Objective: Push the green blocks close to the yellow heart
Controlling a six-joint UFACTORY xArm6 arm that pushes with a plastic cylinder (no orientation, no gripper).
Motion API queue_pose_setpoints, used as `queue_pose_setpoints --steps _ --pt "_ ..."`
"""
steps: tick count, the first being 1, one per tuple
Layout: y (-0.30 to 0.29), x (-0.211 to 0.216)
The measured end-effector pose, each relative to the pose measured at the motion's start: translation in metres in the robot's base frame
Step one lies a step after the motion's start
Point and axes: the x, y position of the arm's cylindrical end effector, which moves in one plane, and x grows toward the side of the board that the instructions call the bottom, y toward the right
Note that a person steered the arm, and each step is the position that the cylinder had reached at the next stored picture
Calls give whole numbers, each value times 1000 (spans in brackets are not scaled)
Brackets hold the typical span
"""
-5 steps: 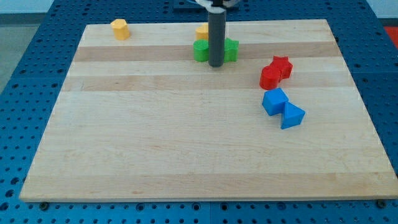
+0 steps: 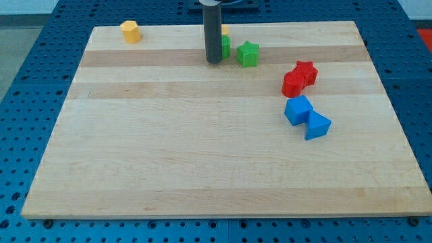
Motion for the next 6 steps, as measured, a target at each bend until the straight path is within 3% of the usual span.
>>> queue_pose_setpoints --steps 3,5,6 --pt "24 40" --pt "80 32" --pt "80 14"
